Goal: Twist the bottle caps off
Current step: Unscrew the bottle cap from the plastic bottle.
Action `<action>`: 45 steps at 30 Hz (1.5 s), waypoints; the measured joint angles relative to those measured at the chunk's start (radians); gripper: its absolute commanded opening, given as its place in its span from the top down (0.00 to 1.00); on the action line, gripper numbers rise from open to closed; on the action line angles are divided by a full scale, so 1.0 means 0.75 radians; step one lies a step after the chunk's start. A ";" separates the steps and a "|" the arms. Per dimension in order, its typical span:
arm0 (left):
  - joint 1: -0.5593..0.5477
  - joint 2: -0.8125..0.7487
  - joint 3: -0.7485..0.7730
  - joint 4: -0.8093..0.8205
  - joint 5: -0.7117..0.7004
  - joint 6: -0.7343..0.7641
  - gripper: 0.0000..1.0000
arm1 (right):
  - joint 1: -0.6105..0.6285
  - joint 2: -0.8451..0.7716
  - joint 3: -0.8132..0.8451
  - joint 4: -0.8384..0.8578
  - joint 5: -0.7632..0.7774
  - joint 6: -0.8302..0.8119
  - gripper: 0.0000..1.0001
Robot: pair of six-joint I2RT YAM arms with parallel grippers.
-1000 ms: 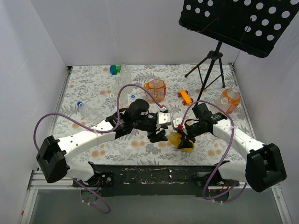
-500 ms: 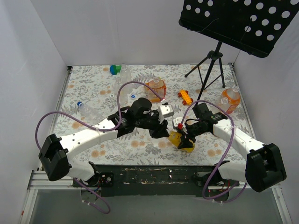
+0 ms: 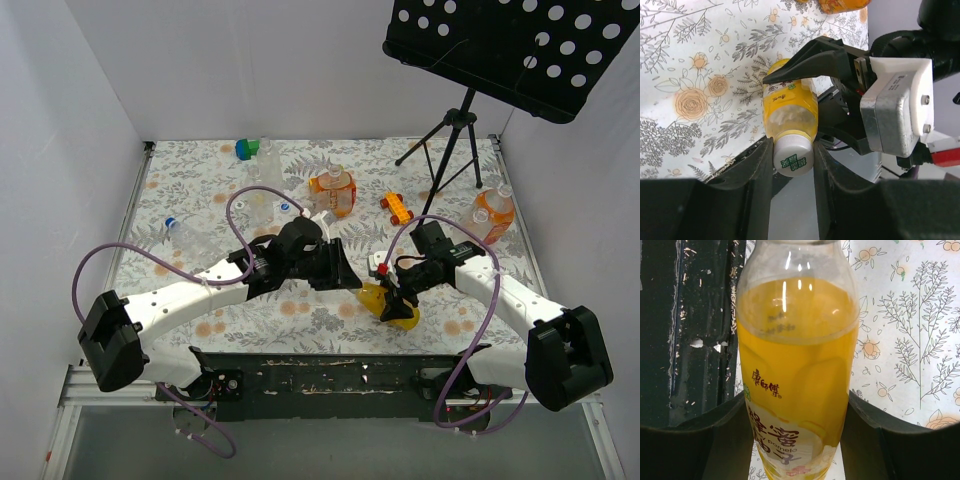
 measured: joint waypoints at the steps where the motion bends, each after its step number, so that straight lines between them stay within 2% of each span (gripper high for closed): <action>1: 0.000 -0.001 0.001 -0.010 -0.011 -0.037 1.00 | 0.001 0.000 0.000 0.000 0.002 0.000 0.90; 4: -0.001 -0.002 0.001 -0.022 -0.027 -0.088 0.99 | 0.001 0.000 0.000 0.001 0.003 0.000 0.90; 9: -0.008 -0.017 0.002 -0.039 -0.060 -0.101 0.47 | 0.002 0.004 0.000 0.014 -0.002 -0.007 0.90; 12: -0.008 -0.061 0.005 -0.048 -0.062 -0.084 0.25 | 0.003 0.004 0.000 0.019 -0.003 -0.018 0.90; 18: 0.004 -0.252 0.020 -0.055 -0.060 0.021 0.03 | 0.000 0.004 0.000 0.018 -0.004 -0.021 0.90; 23: 0.025 -0.388 0.017 -0.078 -0.053 0.185 0.02 | 0.000 0.004 0.000 0.014 -0.008 -0.033 0.90; 30: 0.052 -0.534 -0.026 -0.091 -0.036 0.538 0.02 | -0.001 0.004 0.000 0.007 -0.013 -0.048 0.90; 40: 0.053 -0.559 -0.083 -0.078 0.123 0.995 0.02 | -0.002 0.004 0.000 -0.004 -0.019 -0.073 0.90; 45: 0.053 -0.559 -0.118 -0.068 0.184 1.155 0.02 | -0.002 0.004 0.000 -0.006 -0.021 -0.078 0.90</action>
